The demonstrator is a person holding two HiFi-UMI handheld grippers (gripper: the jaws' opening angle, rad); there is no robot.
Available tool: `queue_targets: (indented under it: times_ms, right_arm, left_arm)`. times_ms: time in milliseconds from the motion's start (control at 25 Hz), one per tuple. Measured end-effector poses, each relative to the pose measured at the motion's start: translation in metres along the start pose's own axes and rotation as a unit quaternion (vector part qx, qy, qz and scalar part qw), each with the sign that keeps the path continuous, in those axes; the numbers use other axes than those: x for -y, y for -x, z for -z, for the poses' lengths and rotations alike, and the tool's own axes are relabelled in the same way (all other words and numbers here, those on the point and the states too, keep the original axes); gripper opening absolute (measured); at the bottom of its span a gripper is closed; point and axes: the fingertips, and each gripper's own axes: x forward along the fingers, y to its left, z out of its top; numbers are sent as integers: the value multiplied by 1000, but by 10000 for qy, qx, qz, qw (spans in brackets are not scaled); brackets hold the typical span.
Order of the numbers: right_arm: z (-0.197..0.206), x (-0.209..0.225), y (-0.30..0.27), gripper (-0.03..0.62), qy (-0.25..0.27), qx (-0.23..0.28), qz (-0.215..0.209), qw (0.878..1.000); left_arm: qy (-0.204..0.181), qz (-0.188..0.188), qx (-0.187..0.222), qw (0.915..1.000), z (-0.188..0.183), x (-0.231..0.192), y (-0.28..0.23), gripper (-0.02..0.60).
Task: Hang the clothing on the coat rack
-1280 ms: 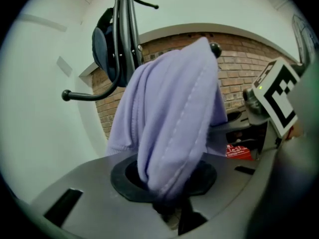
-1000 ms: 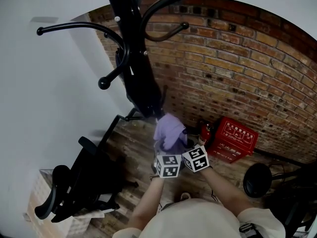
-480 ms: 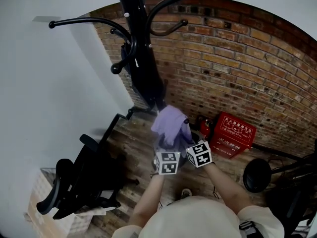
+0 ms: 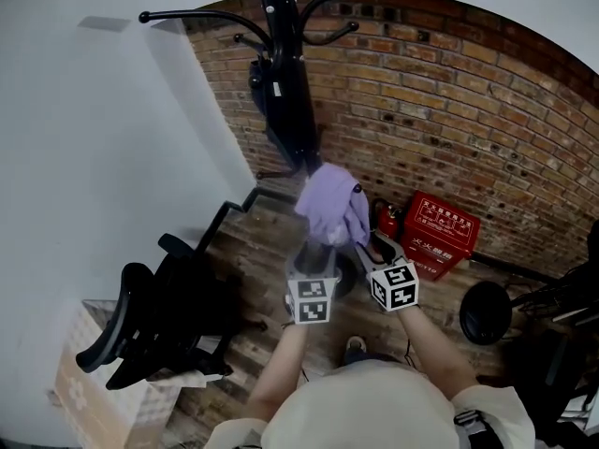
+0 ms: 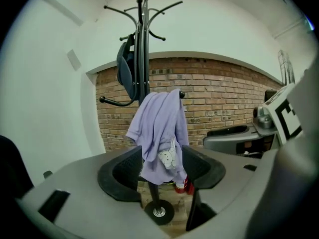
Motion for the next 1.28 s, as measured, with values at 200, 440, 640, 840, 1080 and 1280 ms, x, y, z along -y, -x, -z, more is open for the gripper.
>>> queue_targets:
  times_ms: [200,440,640,840,1080,1280]
  right_arm:
    - [-6,-28,46,156,114,234,107,9996]
    - [-6,-69,102,78,139,363,158,9991]
    - [-9,-99,145,25,92,437,203,9988]
    - [-9,-123,177,14,120,459,198,9987]
    - [-4,-147,208,9,379,455,146,9981]
    - [-4,-157,227,6,389,527,173,9977]
  left_arm:
    - [165,-30,201,9997,3,0,56,184]
    - [252,-102,398,9988,19,3,125,81]
    - [381,-149,335,9986,40,6,179,43]
    - [539,-111,540,9970,40,8,221,25]
    - [610,-21,678,9958,38,17,264,18]
    - [615,44,713,9955,40,23,285,17]
